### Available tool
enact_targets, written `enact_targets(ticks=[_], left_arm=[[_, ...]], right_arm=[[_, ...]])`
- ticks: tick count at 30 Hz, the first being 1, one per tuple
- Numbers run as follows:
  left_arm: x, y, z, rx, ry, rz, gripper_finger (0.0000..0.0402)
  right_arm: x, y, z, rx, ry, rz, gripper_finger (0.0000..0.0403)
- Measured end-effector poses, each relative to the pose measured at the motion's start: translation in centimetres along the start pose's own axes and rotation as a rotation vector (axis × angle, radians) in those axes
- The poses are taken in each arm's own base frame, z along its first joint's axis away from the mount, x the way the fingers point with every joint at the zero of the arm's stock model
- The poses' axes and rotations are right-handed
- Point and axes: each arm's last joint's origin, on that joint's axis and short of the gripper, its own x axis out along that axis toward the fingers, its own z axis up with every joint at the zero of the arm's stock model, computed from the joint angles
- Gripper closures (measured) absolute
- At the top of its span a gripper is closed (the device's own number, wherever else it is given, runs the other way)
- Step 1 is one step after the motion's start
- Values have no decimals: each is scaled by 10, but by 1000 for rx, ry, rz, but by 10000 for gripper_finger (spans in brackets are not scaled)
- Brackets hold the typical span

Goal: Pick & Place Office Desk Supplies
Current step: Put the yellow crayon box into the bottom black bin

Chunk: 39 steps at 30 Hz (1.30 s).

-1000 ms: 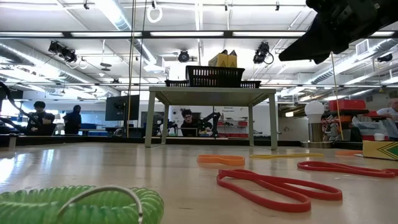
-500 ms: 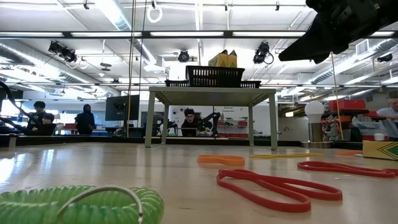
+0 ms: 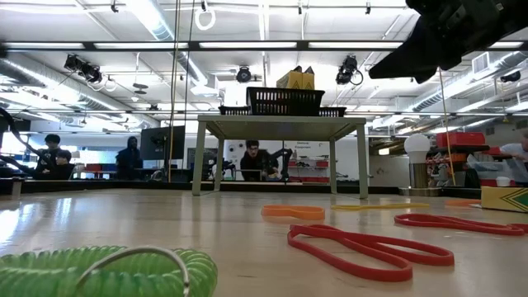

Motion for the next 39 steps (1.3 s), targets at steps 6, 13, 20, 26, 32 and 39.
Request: enact_targets(ticks=[6,13,20,26,32,39], left_arm=[[-31,5,25,134,-250,239,398],[-9,27,57,342,-333,688,398],[23,56,105,538,-247,1037,398],[60,66,137,641,-183,1054,398],[83,79,145,609,-260,1033,398],[82,94,144,534,-422,940,399]], right_arm=[[0,0,1,7,-8,2,392],[0,0,1,8,-8,5,392],[0,0,1,8,-8,5,392],[0,0,1,4,-7,5,392],[0,0,1,-6,-4,9,392],[0,0,0,-22,-3,10,392]])
